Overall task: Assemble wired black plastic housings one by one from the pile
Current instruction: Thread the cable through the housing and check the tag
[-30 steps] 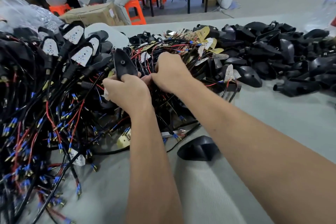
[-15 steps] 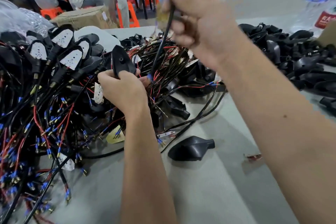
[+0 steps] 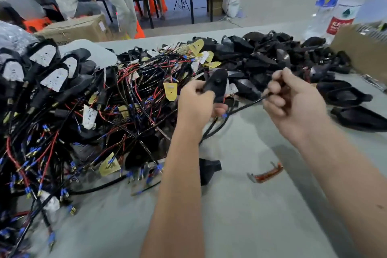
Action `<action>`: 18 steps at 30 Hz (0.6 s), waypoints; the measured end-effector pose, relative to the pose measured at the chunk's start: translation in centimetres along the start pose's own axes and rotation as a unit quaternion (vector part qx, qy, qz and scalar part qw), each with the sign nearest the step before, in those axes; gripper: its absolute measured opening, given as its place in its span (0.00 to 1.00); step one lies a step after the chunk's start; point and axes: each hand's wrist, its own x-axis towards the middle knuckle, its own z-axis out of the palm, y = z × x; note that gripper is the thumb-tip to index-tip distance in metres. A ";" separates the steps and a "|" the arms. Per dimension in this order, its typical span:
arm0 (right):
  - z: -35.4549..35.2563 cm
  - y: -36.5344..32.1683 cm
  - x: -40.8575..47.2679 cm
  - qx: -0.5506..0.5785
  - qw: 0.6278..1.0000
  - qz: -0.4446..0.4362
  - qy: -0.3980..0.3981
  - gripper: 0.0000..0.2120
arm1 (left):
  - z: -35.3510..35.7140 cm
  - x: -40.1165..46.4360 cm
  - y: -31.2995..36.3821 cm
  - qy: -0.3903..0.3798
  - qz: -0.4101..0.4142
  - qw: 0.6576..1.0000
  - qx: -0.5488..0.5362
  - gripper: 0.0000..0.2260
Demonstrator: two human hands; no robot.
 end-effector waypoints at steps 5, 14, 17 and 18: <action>-3.7 -0.1 -1.1 0.023 0.999 -0.023 0.014 0.19 | 2.4 -0.9 -1.5 -0.069 -0.069 0.995 -0.016 0.08; -5.0 1.9 -1.5 -0.118 0.988 -0.064 -0.073 0.06 | 3.2 -2.0 -2.0 -0.107 -0.032 0.988 0.105 0.11; -5.0 1.9 -1.4 -0.115 0.988 -0.102 -0.026 0.07 | 2.9 -1.9 -1.9 -0.106 -0.040 0.990 0.080 0.12; -5.1 1.8 -1.3 -0.113 0.987 -0.114 -0.007 0.09 | 2.8 -1.9 -1.9 -0.107 -0.050 0.991 0.066 0.13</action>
